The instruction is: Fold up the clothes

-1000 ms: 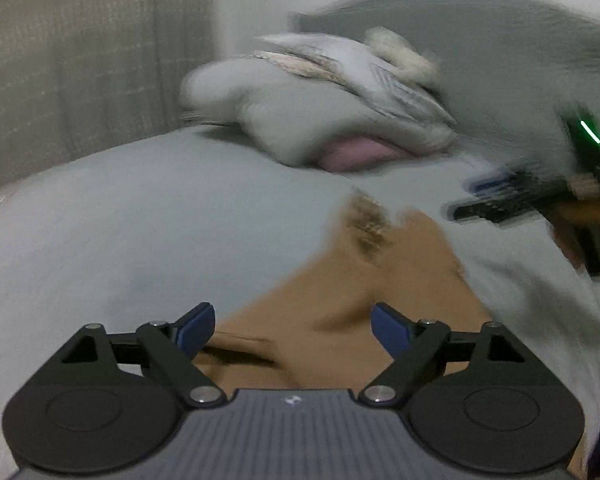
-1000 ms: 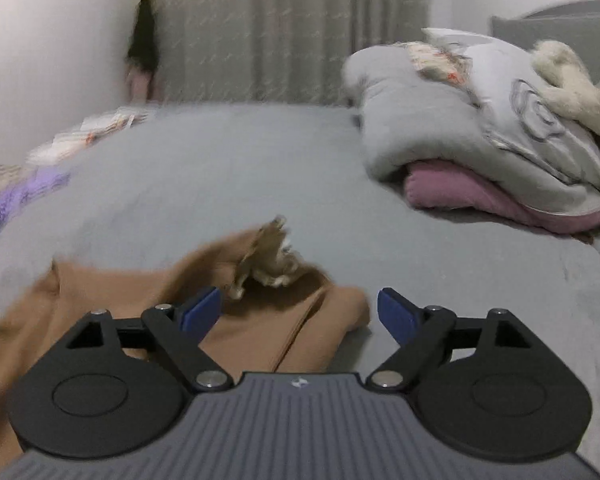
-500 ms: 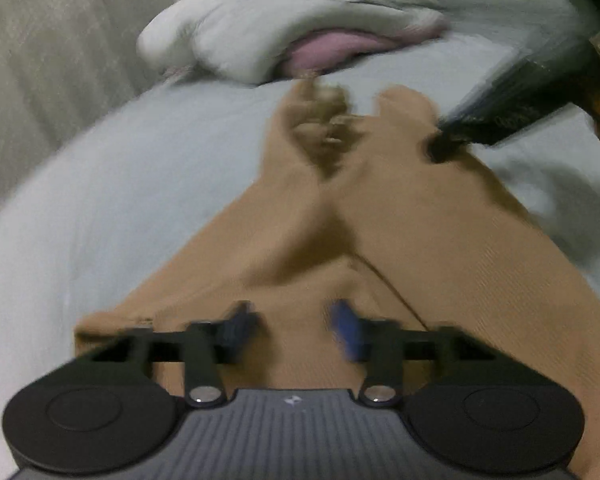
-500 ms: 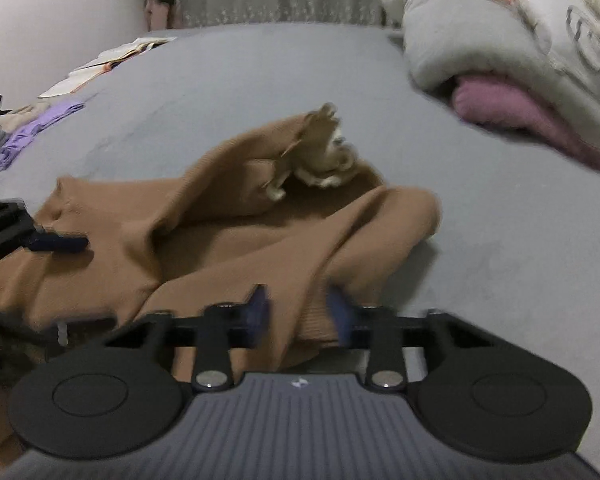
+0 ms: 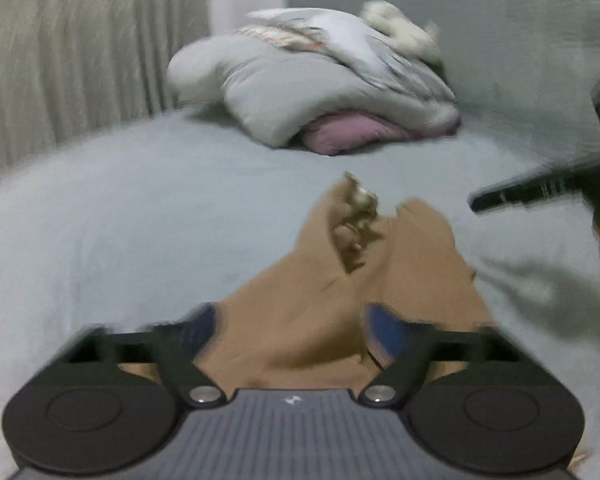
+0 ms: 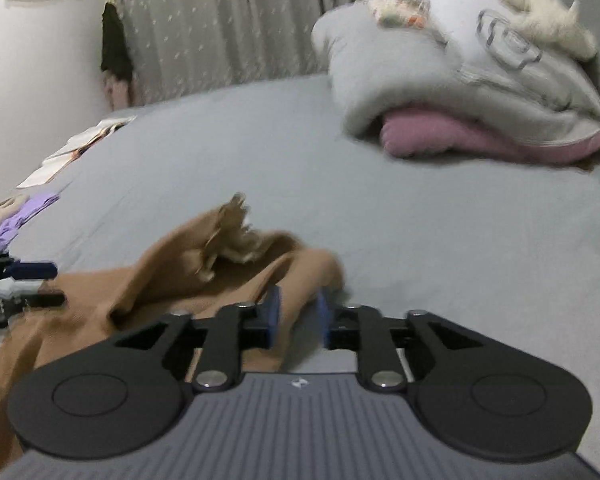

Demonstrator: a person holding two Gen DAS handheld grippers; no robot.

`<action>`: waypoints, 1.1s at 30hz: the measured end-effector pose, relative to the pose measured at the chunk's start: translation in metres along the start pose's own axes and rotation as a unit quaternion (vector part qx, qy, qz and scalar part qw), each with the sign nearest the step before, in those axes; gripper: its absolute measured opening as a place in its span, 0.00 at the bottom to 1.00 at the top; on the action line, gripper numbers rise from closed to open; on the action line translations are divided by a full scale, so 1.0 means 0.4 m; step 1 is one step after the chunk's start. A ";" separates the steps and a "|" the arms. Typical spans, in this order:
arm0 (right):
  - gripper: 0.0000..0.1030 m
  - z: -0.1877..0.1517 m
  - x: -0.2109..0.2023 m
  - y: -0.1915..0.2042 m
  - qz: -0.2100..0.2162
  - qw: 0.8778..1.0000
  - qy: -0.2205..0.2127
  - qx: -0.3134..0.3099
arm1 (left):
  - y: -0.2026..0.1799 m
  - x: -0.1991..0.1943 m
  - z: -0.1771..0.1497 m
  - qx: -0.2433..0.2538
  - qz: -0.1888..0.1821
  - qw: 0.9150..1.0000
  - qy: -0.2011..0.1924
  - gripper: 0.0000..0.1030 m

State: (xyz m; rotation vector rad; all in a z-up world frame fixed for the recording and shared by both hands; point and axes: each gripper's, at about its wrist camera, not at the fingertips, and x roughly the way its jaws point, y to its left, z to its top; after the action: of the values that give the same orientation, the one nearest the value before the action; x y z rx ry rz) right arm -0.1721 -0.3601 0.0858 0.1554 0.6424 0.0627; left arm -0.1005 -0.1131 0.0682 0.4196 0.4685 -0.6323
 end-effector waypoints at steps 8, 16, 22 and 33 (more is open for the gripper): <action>0.56 -0.033 0.061 0.035 0.021 0.999 0.031 -0.040 | -0.065 0.186 0.011 0.012 0.021 0.998 0.064 0.24; 0.10 -0.018 0.133 0.059 0.041 0.996 0.040 -0.069 | 0.107 0.231 0.043 -0.142 -0.022 0.987 0.074 0.07; 0.08 0.043 -0.001 0.028 0.034 0.996 -0.052 -0.058 | 0.265 0.128 0.075 -0.241 -0.021 0.970 0.016 0.06; 0.08 0.076 -0.290 0.030 0.012 0.954 -0.262 -0.144 | 0.442 -0.333 0.216 -0.309 -0.043 0.937 -0.155 0.06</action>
State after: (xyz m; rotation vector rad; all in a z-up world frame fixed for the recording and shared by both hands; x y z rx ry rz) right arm -0.2468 -0.3645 0.1805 -0.1038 0.0957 0.1324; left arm -0.0568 0.0336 0.2497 -0.2980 0.3602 -0.5877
